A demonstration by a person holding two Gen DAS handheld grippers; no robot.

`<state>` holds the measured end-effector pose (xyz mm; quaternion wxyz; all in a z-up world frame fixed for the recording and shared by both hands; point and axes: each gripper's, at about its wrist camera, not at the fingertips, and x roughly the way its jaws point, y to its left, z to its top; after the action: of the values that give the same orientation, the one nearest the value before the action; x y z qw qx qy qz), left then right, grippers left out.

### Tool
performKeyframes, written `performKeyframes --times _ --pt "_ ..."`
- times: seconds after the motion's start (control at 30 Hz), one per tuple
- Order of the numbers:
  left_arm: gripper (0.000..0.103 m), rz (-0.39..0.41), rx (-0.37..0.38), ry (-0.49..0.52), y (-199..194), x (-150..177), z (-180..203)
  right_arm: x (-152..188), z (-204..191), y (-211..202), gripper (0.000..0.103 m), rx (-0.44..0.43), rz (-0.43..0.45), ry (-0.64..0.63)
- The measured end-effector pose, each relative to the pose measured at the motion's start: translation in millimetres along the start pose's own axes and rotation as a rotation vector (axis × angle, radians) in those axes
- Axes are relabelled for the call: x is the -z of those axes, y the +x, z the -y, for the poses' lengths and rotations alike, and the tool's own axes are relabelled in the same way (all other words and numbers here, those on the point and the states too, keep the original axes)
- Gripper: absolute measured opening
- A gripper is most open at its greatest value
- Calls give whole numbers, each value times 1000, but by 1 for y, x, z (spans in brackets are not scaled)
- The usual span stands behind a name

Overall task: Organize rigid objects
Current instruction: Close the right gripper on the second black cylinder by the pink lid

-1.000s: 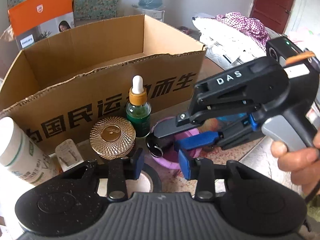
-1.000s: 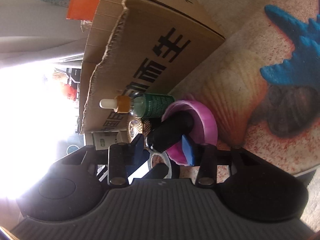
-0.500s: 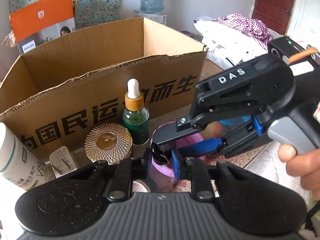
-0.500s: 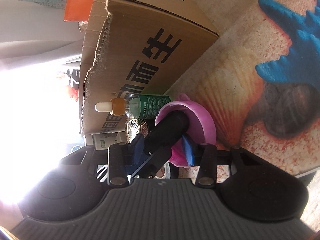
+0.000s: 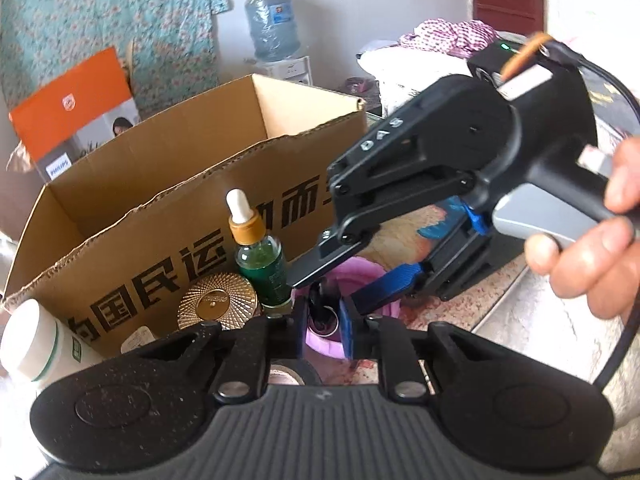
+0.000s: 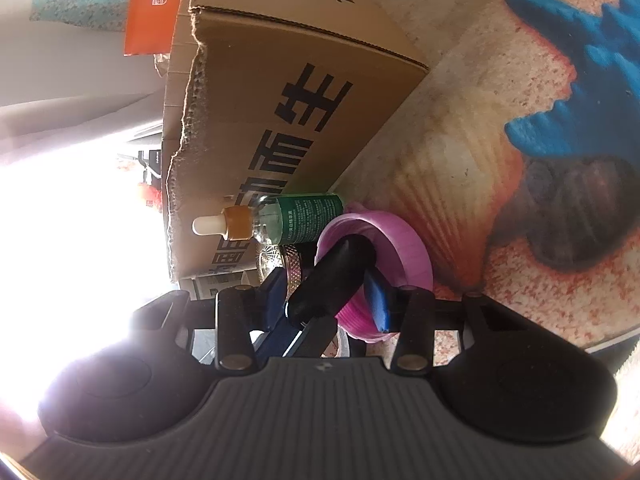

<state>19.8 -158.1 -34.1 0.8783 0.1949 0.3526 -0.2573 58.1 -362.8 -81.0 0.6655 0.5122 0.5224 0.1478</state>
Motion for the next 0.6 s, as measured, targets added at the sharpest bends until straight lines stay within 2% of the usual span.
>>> performKeyframes --times 0.17,0.47,0.6 --pt "17 -7 9 15 4 1 3 2 -4 2 40 16 5 -10" --pt "18 -59 23 -2 25 -8 1 6 -11 5 22 62 28 -47" --pt "17 -58 31 -10 26 -9 2 8 -14 4 21 71 49 -63"
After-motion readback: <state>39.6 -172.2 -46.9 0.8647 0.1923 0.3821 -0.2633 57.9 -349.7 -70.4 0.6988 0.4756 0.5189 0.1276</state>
